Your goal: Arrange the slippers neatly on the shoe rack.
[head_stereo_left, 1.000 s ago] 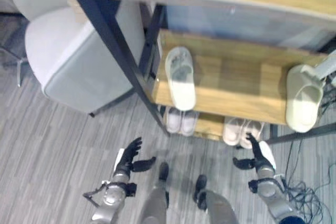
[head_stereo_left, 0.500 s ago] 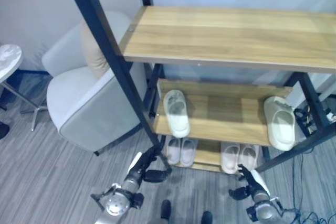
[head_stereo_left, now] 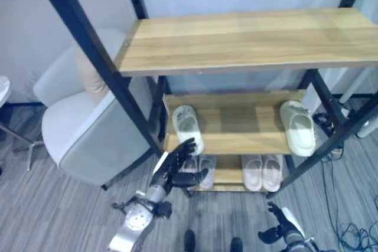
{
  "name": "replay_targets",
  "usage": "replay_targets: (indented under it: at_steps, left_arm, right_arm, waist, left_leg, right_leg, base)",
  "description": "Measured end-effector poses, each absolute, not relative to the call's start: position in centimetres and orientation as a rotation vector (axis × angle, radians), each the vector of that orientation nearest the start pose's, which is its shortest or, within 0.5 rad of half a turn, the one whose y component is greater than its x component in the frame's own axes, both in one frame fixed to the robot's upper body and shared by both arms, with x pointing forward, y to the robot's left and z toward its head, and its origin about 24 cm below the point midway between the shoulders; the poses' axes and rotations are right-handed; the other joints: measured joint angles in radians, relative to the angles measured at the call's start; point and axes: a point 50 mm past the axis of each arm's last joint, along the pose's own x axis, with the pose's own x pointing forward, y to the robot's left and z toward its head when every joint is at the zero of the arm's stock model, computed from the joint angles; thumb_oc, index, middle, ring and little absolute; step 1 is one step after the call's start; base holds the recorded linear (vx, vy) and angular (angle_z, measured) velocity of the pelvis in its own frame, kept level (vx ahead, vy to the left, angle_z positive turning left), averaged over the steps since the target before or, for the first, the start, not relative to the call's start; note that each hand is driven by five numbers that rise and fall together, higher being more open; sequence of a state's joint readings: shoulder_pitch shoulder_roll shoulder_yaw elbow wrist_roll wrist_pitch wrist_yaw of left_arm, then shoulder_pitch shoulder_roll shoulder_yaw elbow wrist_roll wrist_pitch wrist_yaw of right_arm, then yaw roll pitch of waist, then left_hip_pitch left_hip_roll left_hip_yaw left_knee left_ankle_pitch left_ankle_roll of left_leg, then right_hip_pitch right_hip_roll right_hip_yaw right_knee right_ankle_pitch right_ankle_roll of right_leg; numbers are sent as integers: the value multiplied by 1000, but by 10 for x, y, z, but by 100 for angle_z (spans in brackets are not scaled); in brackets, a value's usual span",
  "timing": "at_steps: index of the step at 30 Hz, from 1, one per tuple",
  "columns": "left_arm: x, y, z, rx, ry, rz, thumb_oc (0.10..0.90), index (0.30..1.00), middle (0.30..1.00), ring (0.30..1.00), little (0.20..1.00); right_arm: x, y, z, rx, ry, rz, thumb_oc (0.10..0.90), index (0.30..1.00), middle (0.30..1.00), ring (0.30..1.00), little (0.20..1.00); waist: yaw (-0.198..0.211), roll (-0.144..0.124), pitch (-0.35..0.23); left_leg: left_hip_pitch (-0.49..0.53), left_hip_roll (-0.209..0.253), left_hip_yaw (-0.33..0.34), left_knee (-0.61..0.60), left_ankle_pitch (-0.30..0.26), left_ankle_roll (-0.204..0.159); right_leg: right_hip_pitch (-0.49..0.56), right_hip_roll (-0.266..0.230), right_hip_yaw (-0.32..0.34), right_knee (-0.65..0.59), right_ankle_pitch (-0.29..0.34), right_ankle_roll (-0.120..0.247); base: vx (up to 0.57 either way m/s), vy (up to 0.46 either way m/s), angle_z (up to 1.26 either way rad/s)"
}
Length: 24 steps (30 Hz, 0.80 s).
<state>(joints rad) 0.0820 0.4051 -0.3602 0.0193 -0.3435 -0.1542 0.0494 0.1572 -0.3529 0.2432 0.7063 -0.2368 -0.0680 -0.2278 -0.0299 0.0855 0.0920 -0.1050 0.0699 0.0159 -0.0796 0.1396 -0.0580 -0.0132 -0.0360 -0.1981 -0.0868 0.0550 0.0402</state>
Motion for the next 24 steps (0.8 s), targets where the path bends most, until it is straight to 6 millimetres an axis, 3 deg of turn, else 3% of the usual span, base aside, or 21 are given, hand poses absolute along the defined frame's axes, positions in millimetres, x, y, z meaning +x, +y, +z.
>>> replay_targets:
  at_steps: [5,15,24]
  left_arm:
    - [239,151,37,184,-42,-200,800,900,900,900,900]
    - [272,149,65,437,-223,-102,800,900,900,900,900]
    - [312,154,89,815,-354,-79,800,900,900,900,900]
  right_arm:
    - [133,-238,-116,-702,759,16,800,900,900,900,900]
    - [134,-239,-115,-711,755,4,800,900,900,900,900]
    - [138,-241,-113,-731,739,8,800,900,900,900,900]
  waist:
    - [1,13,0]
    - [-22,13,1]
    - [-54,11,1]
  left_leg:
    - [-1,0,11,0,-1,-1]
    - [-20,1,18,0,-2,-3]
    - [-65,3,32,1,2,-6]
  right_leg:
    - [-5,-1,12,0,1,0]
    - [-28,-1,18,0,3,2]
    - [-80,-1,23,0,11,2]
  base:
    - [17,-4,-6]
    - [2,-3,-1]
    - [-6,-1,-5]
